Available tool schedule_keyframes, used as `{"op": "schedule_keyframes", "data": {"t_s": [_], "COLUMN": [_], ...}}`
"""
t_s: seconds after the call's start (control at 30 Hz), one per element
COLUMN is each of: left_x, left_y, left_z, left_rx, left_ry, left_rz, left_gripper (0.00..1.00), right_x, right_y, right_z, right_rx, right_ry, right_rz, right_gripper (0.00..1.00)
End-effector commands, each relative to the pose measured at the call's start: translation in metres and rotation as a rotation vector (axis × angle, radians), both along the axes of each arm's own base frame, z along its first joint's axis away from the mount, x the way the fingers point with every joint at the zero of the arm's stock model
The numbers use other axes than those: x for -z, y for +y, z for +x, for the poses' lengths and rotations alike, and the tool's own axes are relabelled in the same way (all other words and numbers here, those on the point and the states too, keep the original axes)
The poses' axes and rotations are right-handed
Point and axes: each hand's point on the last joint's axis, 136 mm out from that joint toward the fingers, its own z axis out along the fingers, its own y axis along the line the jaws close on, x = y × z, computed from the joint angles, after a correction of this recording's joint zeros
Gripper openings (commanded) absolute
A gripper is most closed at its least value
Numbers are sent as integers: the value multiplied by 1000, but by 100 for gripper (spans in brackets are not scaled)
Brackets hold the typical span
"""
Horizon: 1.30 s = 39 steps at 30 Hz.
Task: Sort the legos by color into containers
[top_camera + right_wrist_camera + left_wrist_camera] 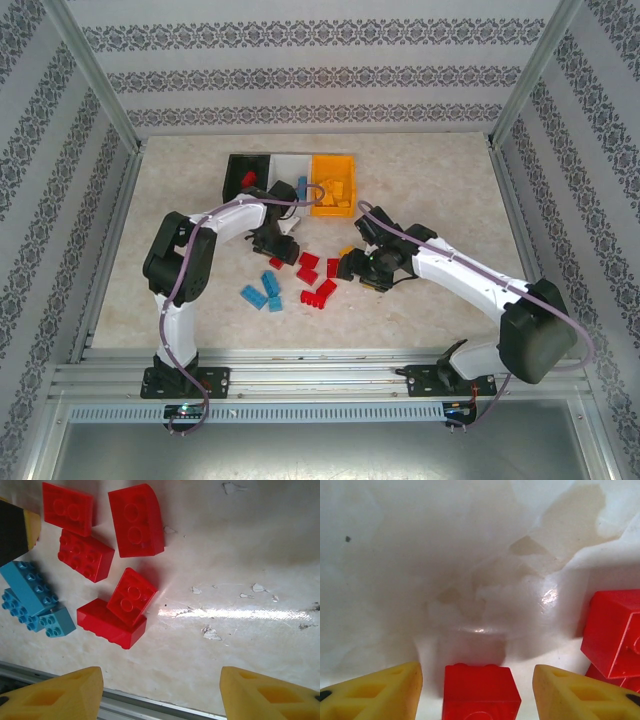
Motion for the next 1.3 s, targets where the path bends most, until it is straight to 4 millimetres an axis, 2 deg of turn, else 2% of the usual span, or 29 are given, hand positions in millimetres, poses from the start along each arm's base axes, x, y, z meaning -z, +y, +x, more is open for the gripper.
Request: {"op": "schedule_keyframes", "data": {"t_s": [0.0, 0.1, 0.27, 0.37, 0.5, 0.63, 0.8, 0.97, 1.07, 1.27], "left_x": [5, 9, 20, 20, 9, -14, -61, -102, -112, -108], "left_y": [1, 5, 10, 11, 8, 19, 54, 87, 97, 108], "left_z": [-4, -7, -10, -12, -12, -6, 16, 51, 75, 124], "left_rx": [30, 30, 26, 10, -16, -114, -346, -511, -537, -549], "left_ry": [-3, 1, 24, 31, 23, -1, -74, -178, -227, -277], "left_rz": [28, 41, 69, 68, 45, 28, -49, -121, -110, -41], "left_gripper": [60, 56, 42, 34, 27, 26, 26, 26, 26, 26], "right_x": [2, 4, 6, 8, 10, 17, 27, 41, 48, 57], "right_y": [1, 3, 3, 3, 9, 17, 27, 35, 37, 42], "right_z": [3, 4, 10, 18, 33, 49, 64, 64, 63, 59], "right_rx": [-2, -1, 1, -12, -61, -128, -188, -227, -241, -264], "right_ry": [0, 5, 6, 3, 3, 21, 34, 64, 75, 93], "right_rz": [-10, -7, -23, -60, -99, -149, -185, -204, -216, -235], "right_gripper": [64, 64, 64, 64, 64, 63, 60, 57, 57, 56]}}
